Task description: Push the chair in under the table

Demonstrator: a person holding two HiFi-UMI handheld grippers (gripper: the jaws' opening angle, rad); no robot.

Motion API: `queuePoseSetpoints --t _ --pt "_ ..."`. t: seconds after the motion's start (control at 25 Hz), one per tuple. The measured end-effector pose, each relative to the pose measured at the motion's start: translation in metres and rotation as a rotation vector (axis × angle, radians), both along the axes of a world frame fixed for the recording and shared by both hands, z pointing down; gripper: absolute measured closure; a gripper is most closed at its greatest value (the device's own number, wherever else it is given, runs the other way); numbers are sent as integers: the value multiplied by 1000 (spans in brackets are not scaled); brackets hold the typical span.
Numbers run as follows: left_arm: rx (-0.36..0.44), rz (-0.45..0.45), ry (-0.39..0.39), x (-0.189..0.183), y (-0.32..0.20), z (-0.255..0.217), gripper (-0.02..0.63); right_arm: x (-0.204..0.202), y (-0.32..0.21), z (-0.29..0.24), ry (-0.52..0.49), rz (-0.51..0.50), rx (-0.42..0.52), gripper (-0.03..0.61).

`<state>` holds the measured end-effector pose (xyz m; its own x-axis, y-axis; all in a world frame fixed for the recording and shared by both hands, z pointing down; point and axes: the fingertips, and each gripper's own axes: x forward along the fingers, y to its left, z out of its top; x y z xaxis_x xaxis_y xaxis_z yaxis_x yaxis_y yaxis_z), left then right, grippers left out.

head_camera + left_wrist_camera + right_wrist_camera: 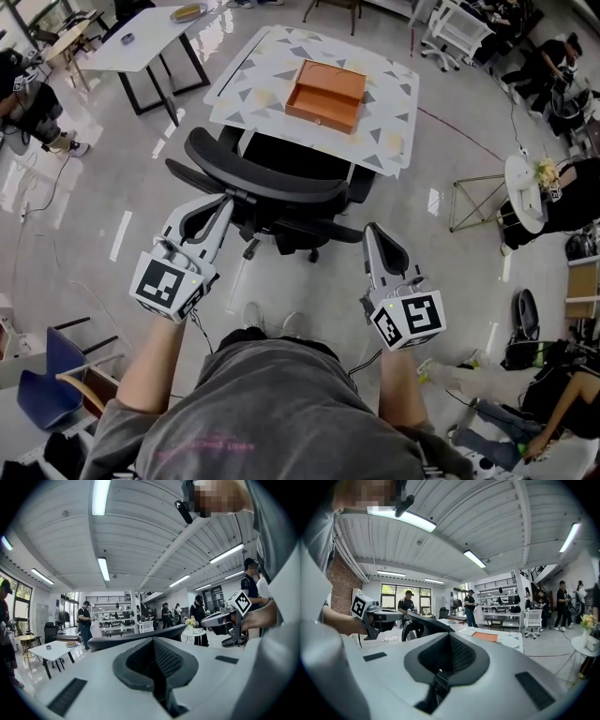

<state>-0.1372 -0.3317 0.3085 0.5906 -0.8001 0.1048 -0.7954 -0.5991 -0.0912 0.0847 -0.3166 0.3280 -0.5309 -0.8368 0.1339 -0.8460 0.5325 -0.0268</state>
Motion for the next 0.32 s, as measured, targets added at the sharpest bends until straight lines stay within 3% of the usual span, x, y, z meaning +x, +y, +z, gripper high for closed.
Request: queuePoseSetpoints --t 0.32 --pt "-4 -1 0 0 4 2 612 -1 3 2 2 -3 -5 574"
